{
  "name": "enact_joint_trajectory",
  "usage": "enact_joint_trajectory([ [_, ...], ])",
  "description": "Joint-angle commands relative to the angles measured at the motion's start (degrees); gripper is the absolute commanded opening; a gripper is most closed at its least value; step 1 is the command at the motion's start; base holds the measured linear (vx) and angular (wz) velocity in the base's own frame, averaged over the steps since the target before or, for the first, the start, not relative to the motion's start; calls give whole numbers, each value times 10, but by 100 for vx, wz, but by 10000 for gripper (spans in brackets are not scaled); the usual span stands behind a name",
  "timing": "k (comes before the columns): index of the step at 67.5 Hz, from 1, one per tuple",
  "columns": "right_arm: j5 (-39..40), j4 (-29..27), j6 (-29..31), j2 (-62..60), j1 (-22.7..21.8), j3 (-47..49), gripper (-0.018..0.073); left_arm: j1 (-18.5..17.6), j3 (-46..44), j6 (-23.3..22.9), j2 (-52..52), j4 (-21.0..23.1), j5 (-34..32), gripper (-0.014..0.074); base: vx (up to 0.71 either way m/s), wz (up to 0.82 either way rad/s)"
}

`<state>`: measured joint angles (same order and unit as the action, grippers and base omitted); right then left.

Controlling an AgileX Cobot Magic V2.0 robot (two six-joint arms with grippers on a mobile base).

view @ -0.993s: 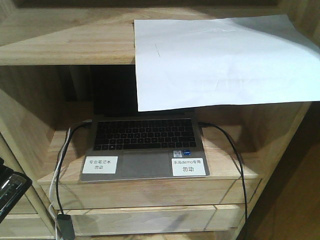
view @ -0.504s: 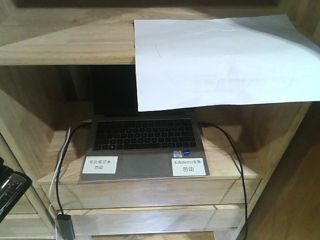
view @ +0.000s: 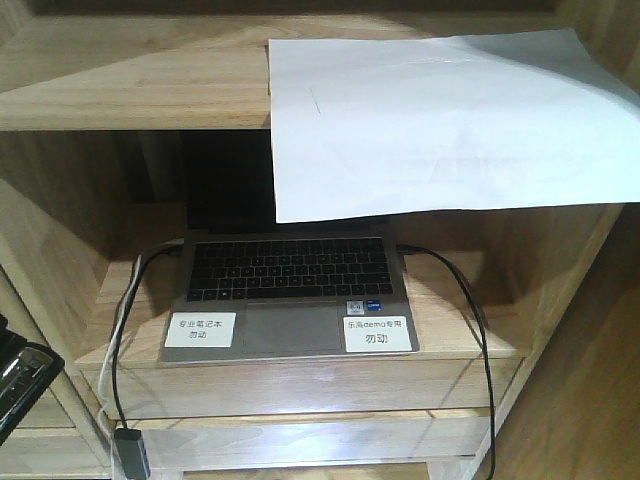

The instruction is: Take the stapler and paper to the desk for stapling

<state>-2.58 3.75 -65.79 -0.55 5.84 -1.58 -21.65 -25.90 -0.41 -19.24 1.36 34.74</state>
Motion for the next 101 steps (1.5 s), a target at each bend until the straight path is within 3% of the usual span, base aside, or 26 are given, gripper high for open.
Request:
enact_joint_trajectory([
  [1, 36, 9, -19, -4, -2, -10, 13, -4, -19, -1, -3, 5, -66, -6, 0, 0],
  [8, 43, 12, -19, 21, 15, 3, 79, -4, -19, -1, -3, 5, -66, -6, 0, 0],
  [15, 104, 14, -21, 68, 49, 16, 190, -4, -19, -1, -3, 5, -66, -6, 0, 0],
  [29, 308, 35, -21, 203, 108, 30, 441, -4, -19, -1, -3, 5, -66, -6, 0, 0],
  [37, 451, 75, -43, 295, 112, 30, 519, -4, -19, -1, -3, 5, -66, -6, 0, 0],
  [47, 613, 91, -76, 409, 111, 39, 535, -4, -19, -1, -3, 5, -66, -6, 0, 0],
  [60, 737, 93, -80, 520, 111, 61, 533, -4, -19, -1, -3, 5, -66, -6, 0, 0],
  [101, 774, 119, -97, 685, 111, 198, 524, -4, -19, -1, -3, 5, -66, -6, 0, 0],
])
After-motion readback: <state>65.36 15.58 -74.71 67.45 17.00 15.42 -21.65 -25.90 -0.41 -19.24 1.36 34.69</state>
